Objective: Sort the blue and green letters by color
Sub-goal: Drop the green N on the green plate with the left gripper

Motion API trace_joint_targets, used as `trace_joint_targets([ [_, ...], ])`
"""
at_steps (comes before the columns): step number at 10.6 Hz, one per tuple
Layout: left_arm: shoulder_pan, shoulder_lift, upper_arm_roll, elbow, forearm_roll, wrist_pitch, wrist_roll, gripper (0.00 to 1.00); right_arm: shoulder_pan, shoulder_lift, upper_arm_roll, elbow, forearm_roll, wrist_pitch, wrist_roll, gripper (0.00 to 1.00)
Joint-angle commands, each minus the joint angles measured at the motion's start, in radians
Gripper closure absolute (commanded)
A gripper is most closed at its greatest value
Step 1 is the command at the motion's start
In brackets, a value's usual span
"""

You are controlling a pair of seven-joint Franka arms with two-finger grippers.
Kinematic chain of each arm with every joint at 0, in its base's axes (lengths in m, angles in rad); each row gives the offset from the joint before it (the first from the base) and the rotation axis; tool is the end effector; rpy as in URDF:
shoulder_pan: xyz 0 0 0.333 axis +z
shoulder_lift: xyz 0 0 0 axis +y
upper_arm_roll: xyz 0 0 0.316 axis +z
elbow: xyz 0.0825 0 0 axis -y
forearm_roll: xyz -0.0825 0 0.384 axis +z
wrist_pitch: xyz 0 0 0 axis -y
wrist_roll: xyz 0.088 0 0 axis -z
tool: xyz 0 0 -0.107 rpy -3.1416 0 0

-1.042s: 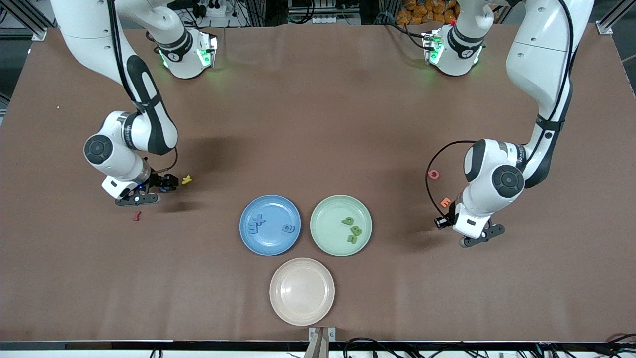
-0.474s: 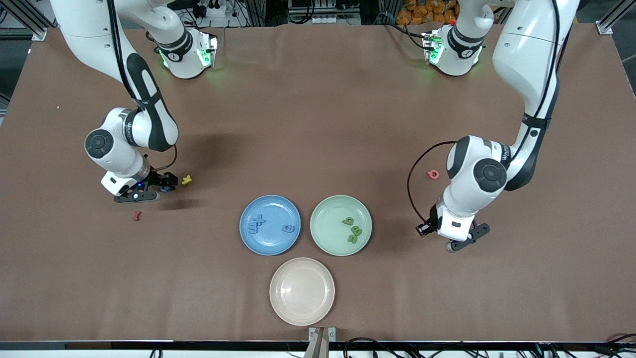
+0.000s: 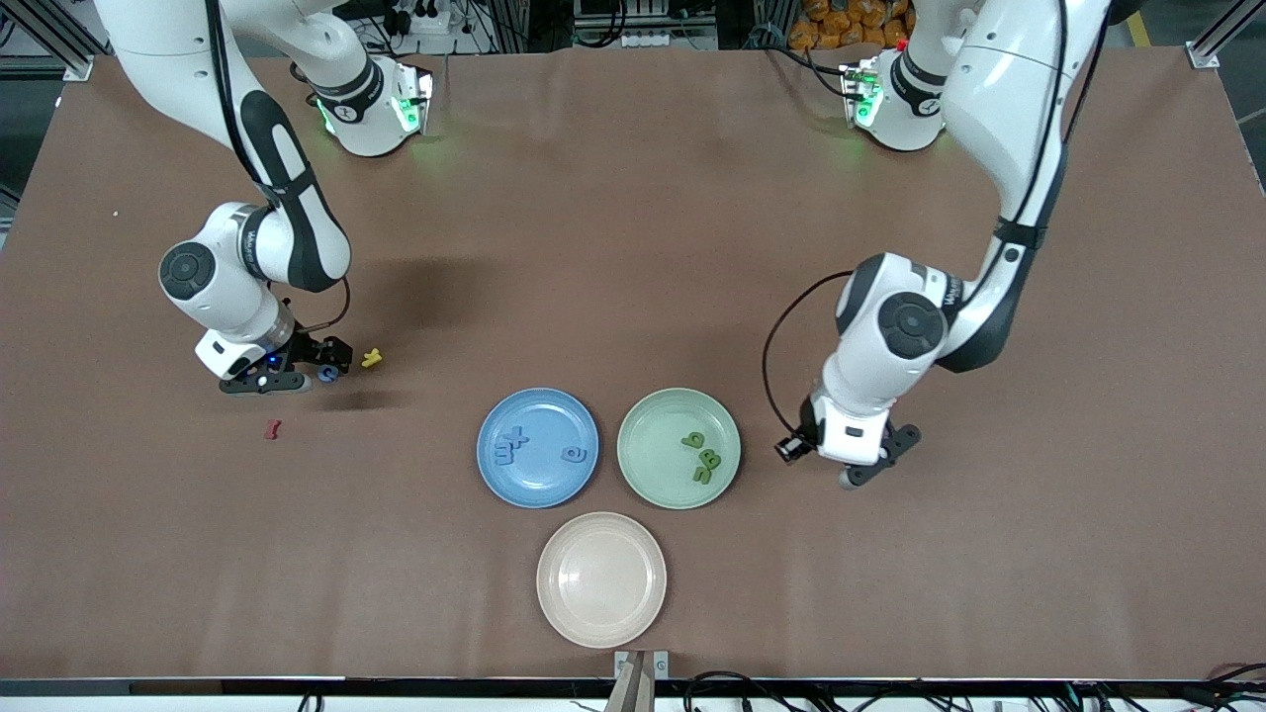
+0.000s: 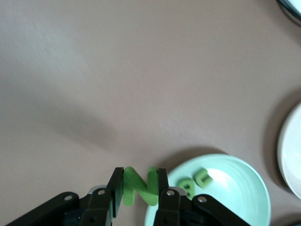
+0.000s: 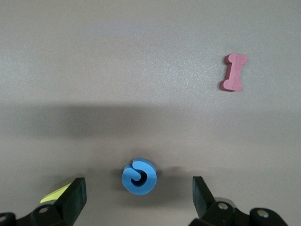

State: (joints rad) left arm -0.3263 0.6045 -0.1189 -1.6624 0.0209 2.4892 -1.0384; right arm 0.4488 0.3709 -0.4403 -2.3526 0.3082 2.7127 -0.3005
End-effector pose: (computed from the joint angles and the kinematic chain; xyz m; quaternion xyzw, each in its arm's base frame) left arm 0.6407 -0.2934 0.2807 0.9479 0.2967 0.0664 0.0949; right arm 0.5139 -0.0150 0.1916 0.9993 0.0296 0.0198 0.0141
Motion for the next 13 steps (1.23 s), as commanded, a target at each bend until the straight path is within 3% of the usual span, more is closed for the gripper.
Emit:
trace_joint_targets([
  [1,-0.091,0.058,0.013,0.090,-0.019,-0.009,-0.115,1.00,0.004,-0.046,0.009,-0.054,0.042,0.028,-0.014,0.00],
  [5,-0.196,0.115,0.019,0.115,-0.013,0.121,-0.225,1.00,0.001,-0.035,0.012,-0.068,0.042,0.056,-0.023,0.00],
  [6,-0.204,0.123,0.024,0.115,-0.007,0.149,-0.242,0.26,0.001,-0.033,0.012,-0.070,0.042,0.059,-0.025,0.00],
  [7,-0.206,0.121,0.025,0.115,0.016,0.149,-0.236,0.00,0.001,-0.032,0.012,-0.070,0.042,0.065,-0.025,0.00],
  [10,-0.186,0.104,0.056,0.110,0.063,0.097,-0.233,0.00,-0.005,-0.013,0.012,-0.068,0.043,0.082,-0.026,0.00],
  [13,-0.093,0.043,0.093,0.107,0.074,-0.132,-0.055,0.00,-0.013,0.016,0.034,-0.063,0.051,0.113,-0.025,0.00],
])
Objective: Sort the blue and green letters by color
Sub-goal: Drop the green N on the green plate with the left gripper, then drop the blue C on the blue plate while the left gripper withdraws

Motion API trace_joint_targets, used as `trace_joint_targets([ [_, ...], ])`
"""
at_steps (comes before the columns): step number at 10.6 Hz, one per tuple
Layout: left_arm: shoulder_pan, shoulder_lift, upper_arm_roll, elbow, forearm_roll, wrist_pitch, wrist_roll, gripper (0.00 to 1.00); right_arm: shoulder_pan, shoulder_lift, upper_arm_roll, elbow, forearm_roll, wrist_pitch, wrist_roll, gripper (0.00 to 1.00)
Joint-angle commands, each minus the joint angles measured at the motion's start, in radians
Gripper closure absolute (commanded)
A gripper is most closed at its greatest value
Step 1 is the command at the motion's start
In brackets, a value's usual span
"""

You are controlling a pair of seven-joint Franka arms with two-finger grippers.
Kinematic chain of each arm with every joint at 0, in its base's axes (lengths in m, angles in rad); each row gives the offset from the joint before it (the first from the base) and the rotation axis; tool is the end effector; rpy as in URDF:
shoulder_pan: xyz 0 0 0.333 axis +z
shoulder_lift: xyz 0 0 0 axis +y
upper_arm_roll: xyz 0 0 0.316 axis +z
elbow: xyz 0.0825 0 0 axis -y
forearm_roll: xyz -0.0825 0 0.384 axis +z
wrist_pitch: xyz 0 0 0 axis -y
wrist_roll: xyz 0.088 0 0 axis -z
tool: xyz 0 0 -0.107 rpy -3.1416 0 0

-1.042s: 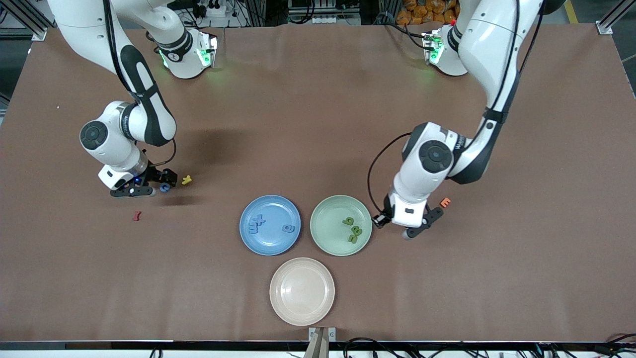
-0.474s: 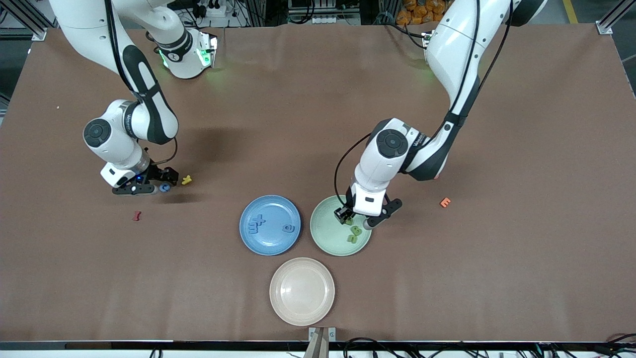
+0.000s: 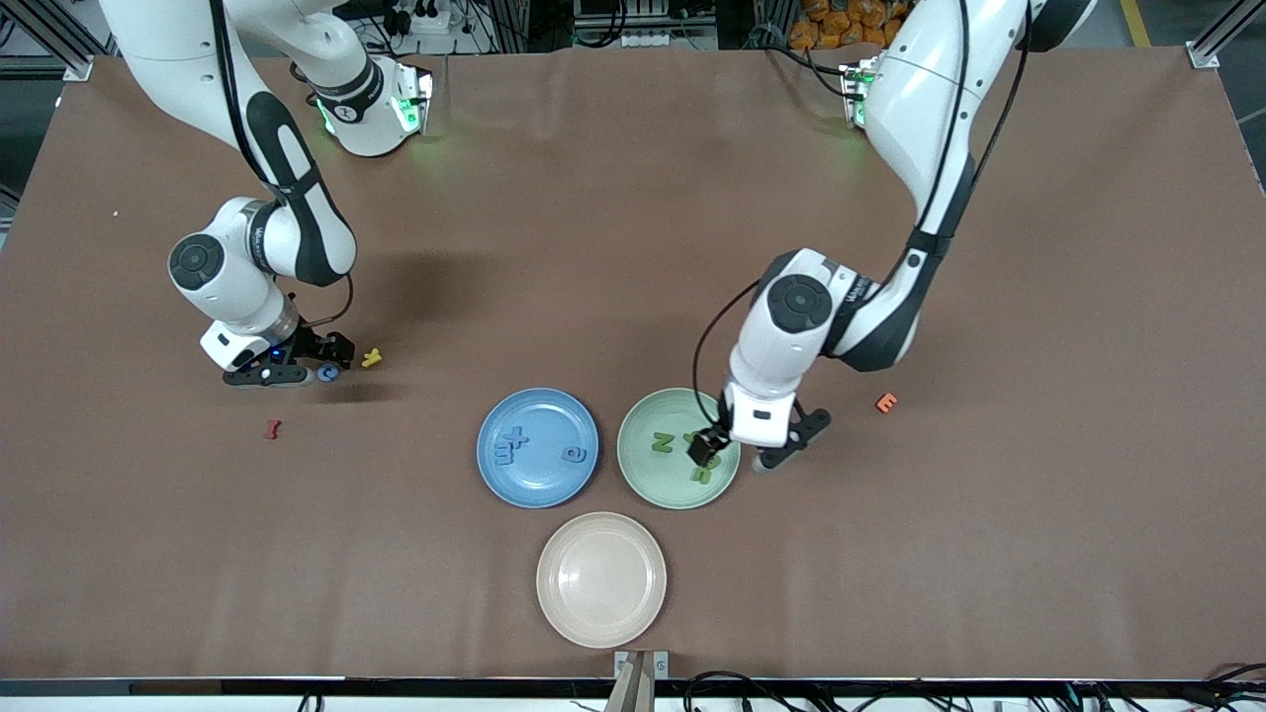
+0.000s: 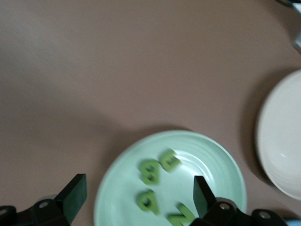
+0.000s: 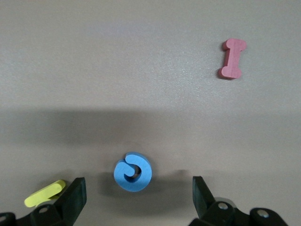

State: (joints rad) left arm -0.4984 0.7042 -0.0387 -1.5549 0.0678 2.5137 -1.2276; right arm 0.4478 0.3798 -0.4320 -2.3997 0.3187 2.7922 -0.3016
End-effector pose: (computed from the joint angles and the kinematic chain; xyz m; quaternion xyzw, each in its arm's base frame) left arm 0.6282 -0.3691 0.2591 0.9394 0.3182 0.0897 0.0911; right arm 0.5006 -0.0171 0.1794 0.9989 0.0261 0.0307 0.0235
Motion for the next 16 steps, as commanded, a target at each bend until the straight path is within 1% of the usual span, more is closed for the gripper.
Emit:
trace_joint_targets([
  [1,0.136,-0.077,0.010,-0.001,0.027,-0.235,0.234,0.00,-0.017,0.008,0.032,-0.016,0.052,0.035,-0.024,0.00],
  [3,0.211,-0.095,0.010,0.001,0.027,-0.309,0.341,0.00,-0.017,0.008,0.044,-0.015,0.077,0.035,-0.025,0.00],
  [6,0.288,-0.138,0.008,0.001,0.015,-0.416,0.445,0.00,-0.041,0.014,0.044,-0.010,0.079,0.035,-0.066,0.00],
  [7,0.319,-0.155,0.006,0.001,0.014,-0.462,0.468,0.00,-0.046,0.014,0.044,-0.010,0.079,0.035,-0.073,0.02],
  [8,0.331,-0.167,0.006,-0.001,0.012,-0.499,0.479,0.00,-0.046,0.020,0.045,-0.009,0.079,0.035,-0.073,0.10],
  [9,0.334,-0.172,0.005,-0.002,0.012,-0.528,0.478,0.00,-0.044,0.028,0.048,-0.003,0.079,0.047,-0.073,0.20],
  [11,0.334,-0.186,0.002,-0.023,0.003,-0.616,0.468,0.00,-0.054,0.033,0.065,0.002,0.080,0.052,-0.073,0.42],
  [12,0.337,-0.237,0.002,-0.090,-0.014,-0.628,0.473,0.00,-0.052,0.033,0.067,0.005,0.080,0.052,-0.073,0.54],
  [13,0.356,-0.303,0.002,-0.175,-0.016,-0.628,0.482,0.00,-0.054,0.033,0.067,0.005,0.080,0.052,-0.074,0.56],
  [14,0.380,-0.357,0.000,-0.247,-0.016,-0.621,0.502,0.00,-0.052,0.033,0.067,0.005,0.079,0.052,-0.074,0.64],
  [16,0.388,-0.451,0.002,-0.382,-0.017,-0.599,0.542,0.00,-0.052,0.033,0.067,0.011,0.080,0.046,-0.085,0.74],
])
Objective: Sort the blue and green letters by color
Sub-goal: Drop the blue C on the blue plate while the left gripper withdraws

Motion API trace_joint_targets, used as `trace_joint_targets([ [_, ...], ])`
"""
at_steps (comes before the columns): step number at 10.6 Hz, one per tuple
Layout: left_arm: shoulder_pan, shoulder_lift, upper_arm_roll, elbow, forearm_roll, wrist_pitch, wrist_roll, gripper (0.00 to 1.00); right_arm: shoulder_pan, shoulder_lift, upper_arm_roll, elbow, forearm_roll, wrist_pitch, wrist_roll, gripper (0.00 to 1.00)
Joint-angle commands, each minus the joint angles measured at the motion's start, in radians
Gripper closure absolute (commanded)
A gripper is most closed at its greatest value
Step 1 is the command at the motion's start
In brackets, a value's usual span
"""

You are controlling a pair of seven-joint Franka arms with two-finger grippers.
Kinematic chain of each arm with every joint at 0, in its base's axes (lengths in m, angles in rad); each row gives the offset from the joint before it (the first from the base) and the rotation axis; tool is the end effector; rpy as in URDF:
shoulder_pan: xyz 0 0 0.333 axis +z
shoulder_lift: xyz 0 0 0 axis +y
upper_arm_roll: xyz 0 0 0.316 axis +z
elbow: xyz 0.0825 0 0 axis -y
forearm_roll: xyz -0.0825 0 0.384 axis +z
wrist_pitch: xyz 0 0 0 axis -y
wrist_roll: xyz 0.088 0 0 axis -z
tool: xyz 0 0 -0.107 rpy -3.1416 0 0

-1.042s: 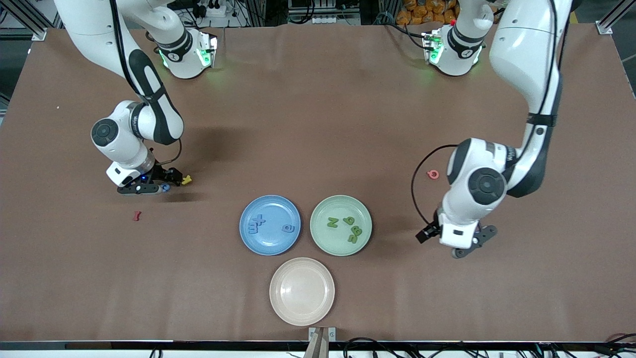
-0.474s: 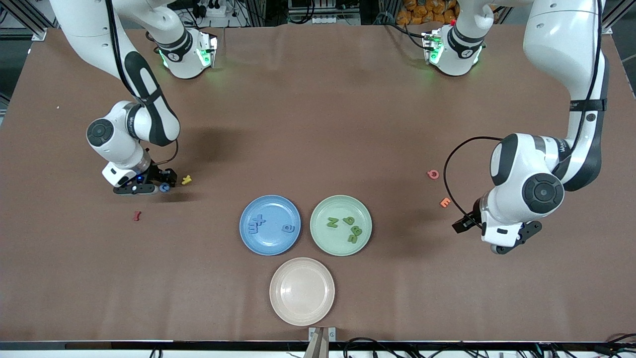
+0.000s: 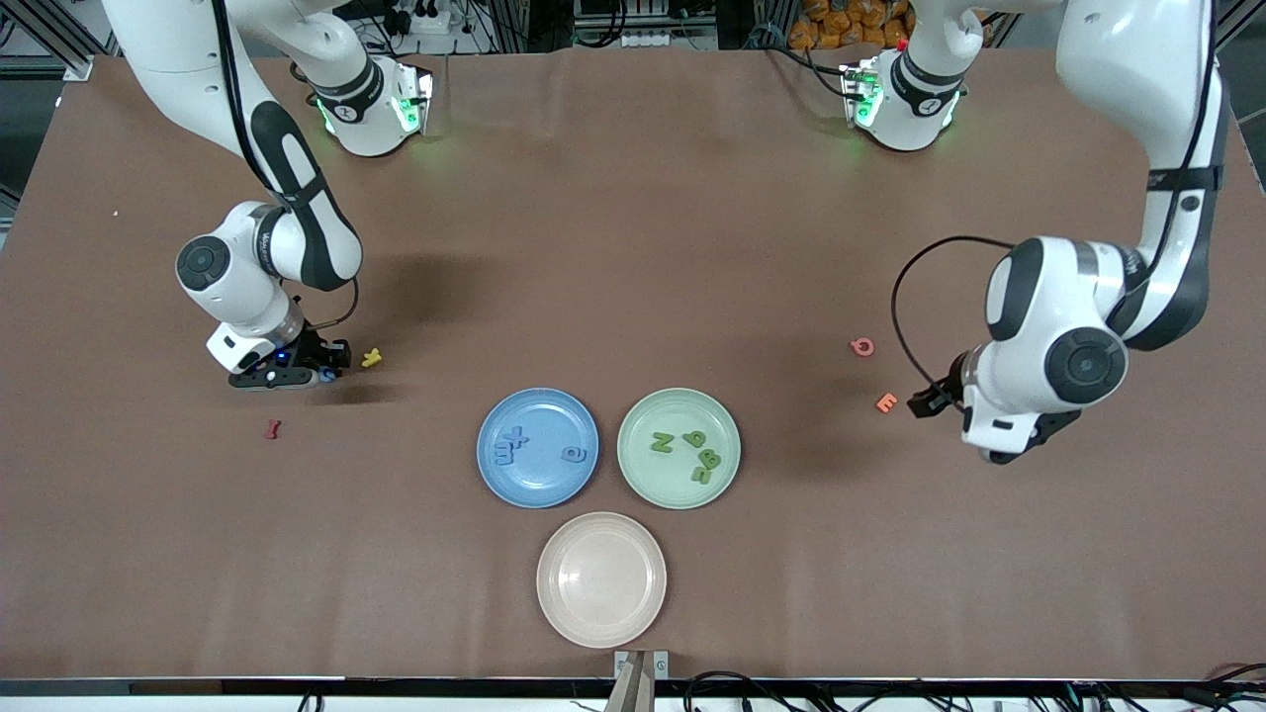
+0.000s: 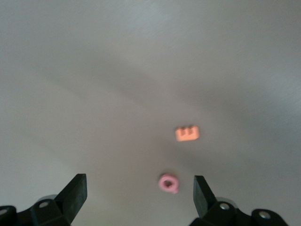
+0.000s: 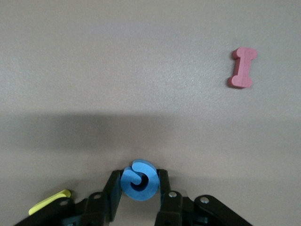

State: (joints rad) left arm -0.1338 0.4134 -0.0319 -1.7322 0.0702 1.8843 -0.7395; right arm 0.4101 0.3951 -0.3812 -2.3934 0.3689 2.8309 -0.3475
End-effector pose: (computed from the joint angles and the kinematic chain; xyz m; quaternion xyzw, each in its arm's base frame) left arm 0.6196 -0.0967 0.3238 -0.9547 -0.2665 0.1059 0.0795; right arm 0.5031 -0.0136 0.1739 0.9984 0.0308 0.0441 0.0153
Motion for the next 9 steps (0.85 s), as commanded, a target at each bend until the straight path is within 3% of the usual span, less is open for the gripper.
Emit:
trace_joint_targets([
  [1,0.023,-0.200,-0.005,-0.267,-0.021,0.056,0.054,0.00,-0.016,0.018,0.016,0.014,0.030,0.002,-0.038,0.75],
  [4,0.069,-0.336,-0.009,-0.476,-0.029,0.165,0.072,0.00,-0.024,0.008,0.016,0.075,0.033,-0.097,-0.034,0.78],
  [5,0.097,-0.352,-0.037,-0.506,-0.029,0.176,0.083,0.00,-0.024,0.004,0.015,0.113,0.036,-0.152,-0.030,0.78],
  [7,0.157,-0.352,-0.101,-0.504,-0.029,0.176,0.081,0.00,-0.011,0.004,0.015,0.193,0.086,-0.238,-0.018,0.78],
  [9,0.158,-0.354,-0.102,-0.478,-0.029,0.174,0.086,0.00,0.038,0.014,0.015,0.268,0.090,-0.283,0.101,0.77],
])
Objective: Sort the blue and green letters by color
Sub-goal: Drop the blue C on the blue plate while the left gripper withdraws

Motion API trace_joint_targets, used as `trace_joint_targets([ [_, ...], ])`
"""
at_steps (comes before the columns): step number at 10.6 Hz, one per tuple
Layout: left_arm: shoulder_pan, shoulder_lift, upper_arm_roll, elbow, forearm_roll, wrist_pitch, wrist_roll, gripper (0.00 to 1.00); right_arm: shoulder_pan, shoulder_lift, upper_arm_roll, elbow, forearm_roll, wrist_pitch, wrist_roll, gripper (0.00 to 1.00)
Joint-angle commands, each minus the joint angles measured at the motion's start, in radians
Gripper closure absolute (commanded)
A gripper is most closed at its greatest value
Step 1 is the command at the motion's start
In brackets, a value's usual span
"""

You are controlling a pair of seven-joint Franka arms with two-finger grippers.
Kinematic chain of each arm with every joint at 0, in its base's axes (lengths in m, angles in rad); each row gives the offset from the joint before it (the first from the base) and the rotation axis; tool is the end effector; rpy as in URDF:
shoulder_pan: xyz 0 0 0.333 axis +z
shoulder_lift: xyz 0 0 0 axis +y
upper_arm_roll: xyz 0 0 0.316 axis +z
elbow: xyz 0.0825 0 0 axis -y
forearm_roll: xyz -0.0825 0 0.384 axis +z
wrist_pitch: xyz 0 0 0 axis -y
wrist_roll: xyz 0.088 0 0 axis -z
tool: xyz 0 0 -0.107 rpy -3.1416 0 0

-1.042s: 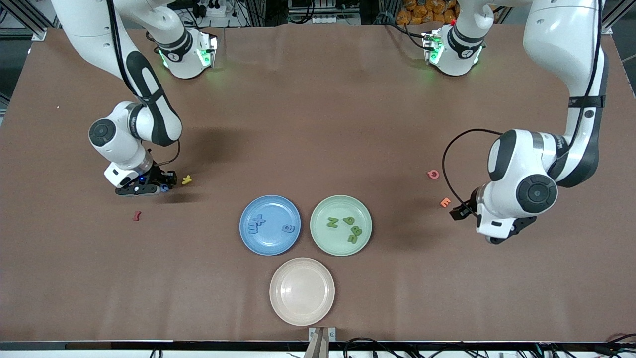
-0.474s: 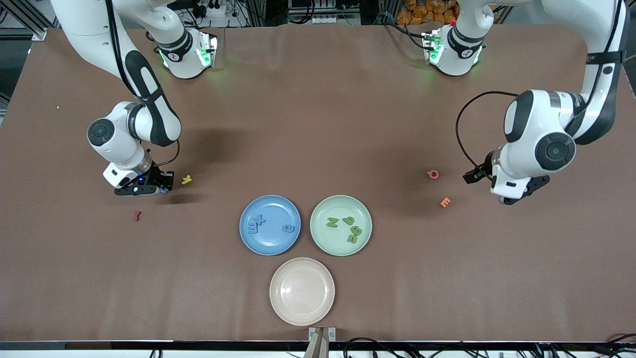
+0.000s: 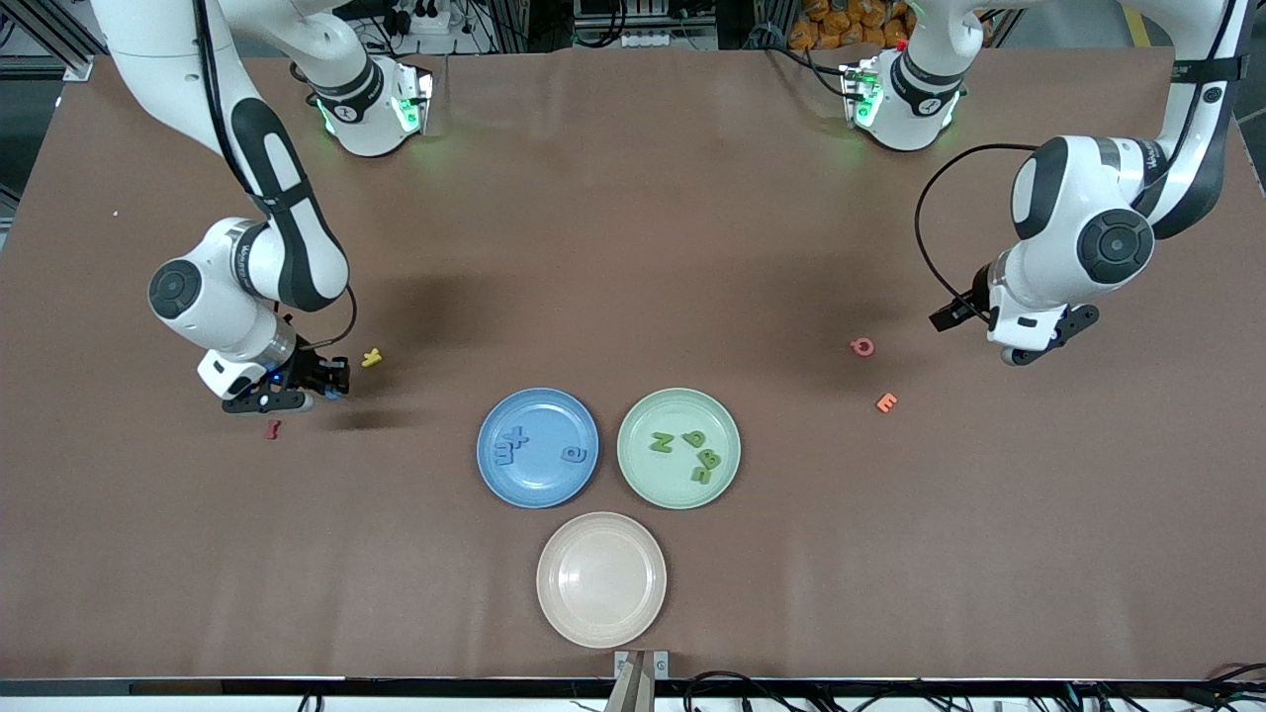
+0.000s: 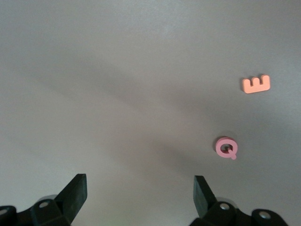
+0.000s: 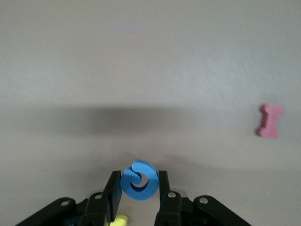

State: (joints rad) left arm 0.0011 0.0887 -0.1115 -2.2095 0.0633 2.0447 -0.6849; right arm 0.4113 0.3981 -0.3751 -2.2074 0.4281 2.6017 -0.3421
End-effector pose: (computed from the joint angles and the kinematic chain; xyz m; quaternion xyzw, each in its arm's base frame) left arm 0.5076 -0.0527 0.3214 -0.9562 -0.2634 0.1080 0.0683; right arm 0.5554 0.0092 0.2124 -0.9986 -0.0216 -0.0288 0.0376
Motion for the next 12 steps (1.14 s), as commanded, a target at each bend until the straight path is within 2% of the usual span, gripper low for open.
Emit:
trace_joint_targets([
  [1,0.025,-0.024,-0.020,0.020,-0.022,0.014,0.047,0.00,0.072,0.025,0.008,0.119,0.031,-0.063,0.160,0.77],
  [6,0.025,-0.066,-0.023,0.054,-0.013,0.014,0.187,0.00,0.253,0.197,0.012,0.375,0.034,-0.095,0.496,0.77],
  [8,0.028,-0.076,-0.022,0.059,-0.013,0.014,0.264,0.00,0.293,0.260,0.047,0.480,0.035,-0.095,0.601,0.77],
  [12,0.027,-0.075,-0.025,0.044,-0.011,0.002,0.295,0.00,0.296,0.278,0.120,0.509,0.035,-0.094,0.663,0.77],
])
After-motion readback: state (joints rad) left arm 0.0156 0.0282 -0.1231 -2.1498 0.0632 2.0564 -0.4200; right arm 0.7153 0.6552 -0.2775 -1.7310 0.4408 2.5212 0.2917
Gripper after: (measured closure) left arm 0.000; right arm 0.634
